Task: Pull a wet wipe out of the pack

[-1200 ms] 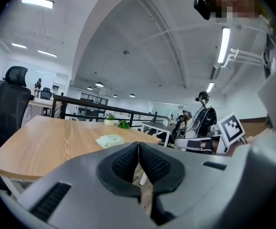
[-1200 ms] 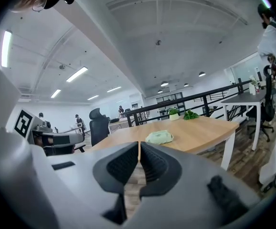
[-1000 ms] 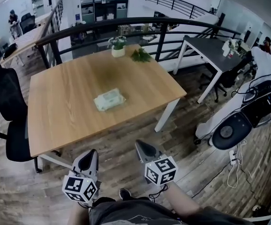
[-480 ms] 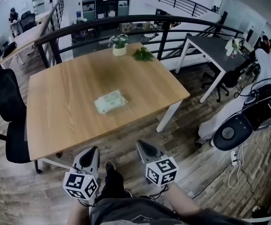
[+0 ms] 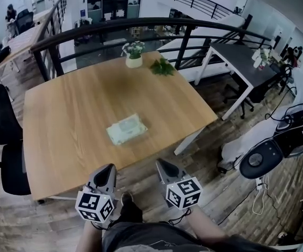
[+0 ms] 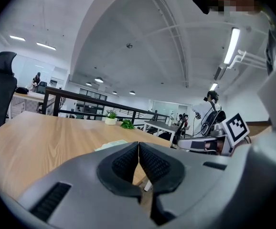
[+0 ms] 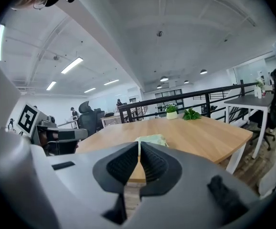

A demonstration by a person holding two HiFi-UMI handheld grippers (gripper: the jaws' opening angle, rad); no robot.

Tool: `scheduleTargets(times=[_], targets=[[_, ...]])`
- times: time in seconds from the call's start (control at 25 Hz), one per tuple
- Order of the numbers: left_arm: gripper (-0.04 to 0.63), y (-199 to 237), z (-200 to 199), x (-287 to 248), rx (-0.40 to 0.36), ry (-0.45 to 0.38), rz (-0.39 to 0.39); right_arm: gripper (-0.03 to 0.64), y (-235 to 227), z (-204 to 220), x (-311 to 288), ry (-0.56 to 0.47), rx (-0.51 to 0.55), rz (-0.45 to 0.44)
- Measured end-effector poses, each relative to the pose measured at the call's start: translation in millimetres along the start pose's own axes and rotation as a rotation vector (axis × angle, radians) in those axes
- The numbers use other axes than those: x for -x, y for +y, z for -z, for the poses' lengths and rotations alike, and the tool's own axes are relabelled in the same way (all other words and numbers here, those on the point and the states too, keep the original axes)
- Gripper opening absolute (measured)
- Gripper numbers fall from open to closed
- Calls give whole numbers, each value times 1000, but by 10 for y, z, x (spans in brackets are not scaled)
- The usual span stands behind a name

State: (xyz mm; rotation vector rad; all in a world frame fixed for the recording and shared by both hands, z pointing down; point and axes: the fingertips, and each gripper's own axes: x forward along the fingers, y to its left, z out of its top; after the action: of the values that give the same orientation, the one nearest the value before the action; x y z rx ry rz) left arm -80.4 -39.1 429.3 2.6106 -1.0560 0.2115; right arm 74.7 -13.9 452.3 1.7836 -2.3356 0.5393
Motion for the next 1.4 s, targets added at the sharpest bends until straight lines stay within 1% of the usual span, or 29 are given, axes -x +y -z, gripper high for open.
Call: scheduleTargets(times=[0.2, 0.36, 0.48, 0.6, 0.8, 0.96, 1.16, 1.28, 1.4], targets=[[14, 383, -118, -448, -19, 30, 12, 28, -255, -171, -520, 25, 4, 81], [14, 642, -115, -749, -12, 73, 32, 28, -341, -269, -875, 40, -1, 88], [14, 799, -78, -962, 13, 102, 42, 28, -406, -317, -1100, 52, -2, 93], [14, 946, 14, -1163, 34, 151, 55, 28, -445, -353, -1312, 68, 1, 103], [14, 1043, 209, -1494, 33, 231, 82, 28, -568, -407, -1568, 77, 15, 111], [14, 1066, 344, -1643, 52, 257, 78, 28, -654, -348, -1683, 99, 27, 97], [14, 1129, 386, -1773, 62, 267, 37, 28, -802, -361, -1916, 114, 47, 50], [14, 1163, 348, -1833, 72, 263, -10, 28, -901, -314, -2064, 142, 62, -5], [14, 1172, 346, -1839, 110, 258, -81, 28, -921, -242, -2181, 187, 87, -86]])
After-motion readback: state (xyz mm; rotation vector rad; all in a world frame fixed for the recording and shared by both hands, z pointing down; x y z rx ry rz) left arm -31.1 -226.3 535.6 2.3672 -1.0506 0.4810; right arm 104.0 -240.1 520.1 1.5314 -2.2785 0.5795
